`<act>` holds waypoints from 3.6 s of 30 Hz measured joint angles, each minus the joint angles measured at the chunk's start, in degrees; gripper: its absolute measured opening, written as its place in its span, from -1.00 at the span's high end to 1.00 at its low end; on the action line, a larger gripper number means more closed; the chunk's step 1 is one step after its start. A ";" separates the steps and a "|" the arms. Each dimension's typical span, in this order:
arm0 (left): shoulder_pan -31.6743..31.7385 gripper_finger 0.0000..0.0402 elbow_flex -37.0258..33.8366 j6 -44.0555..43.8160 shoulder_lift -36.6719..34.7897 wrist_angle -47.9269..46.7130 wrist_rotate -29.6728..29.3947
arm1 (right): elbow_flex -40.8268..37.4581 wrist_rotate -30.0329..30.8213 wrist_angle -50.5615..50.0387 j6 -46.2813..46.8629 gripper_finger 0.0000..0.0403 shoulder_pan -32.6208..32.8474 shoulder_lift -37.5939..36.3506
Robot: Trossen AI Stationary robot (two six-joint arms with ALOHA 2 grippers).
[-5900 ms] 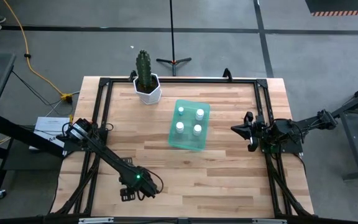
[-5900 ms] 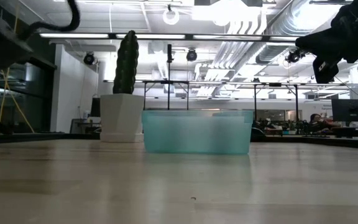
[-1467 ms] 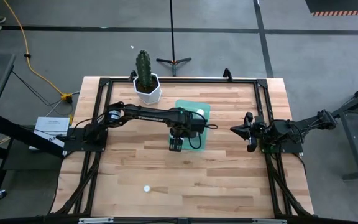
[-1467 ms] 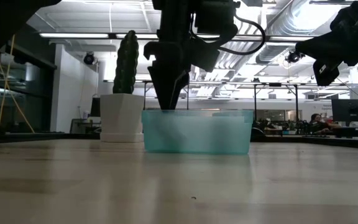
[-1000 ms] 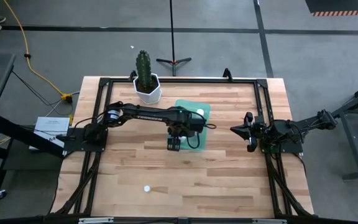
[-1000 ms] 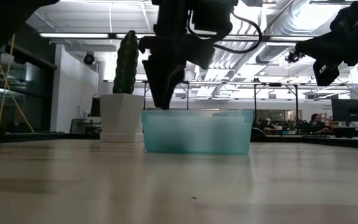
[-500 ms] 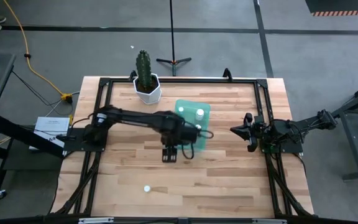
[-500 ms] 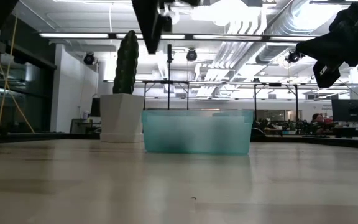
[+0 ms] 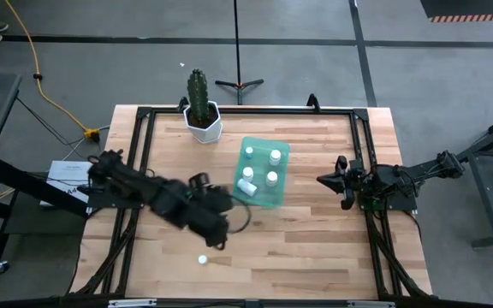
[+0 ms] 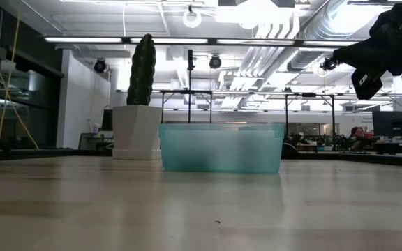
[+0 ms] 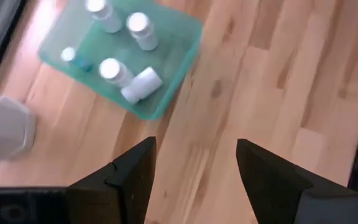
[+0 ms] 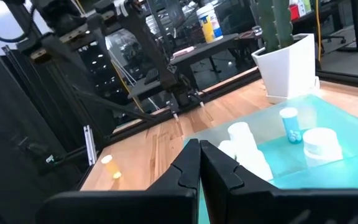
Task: Pick and place pill bottles into a basket
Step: Put the yellow pill bottle into the blue bin
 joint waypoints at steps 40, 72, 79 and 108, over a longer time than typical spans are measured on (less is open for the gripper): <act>-22.97 -0.27 -55.80 -13.42 -8.27 50.66 0.73 | 0.01 0.68 -0.68 0.55 1.00 -0.02 0.02; -19.95 -0.73 -55.82 -12.07 -2.24 52.47 4.35 | 0.00 1.35 -0.72 0.42 1.00 -0.02 0.02; -19.93 -0.57 -55.82 -11.04 -1.00 53.49 4.58 | 0.00 1.36 -0.72 0.44 1.00 -0.02 0.02; -19.93 0.14 -55.82 -10.39 -0.77 53.71 5.38 | 0.00 1.56 -0.74 0.57 1.00 0.00 0.04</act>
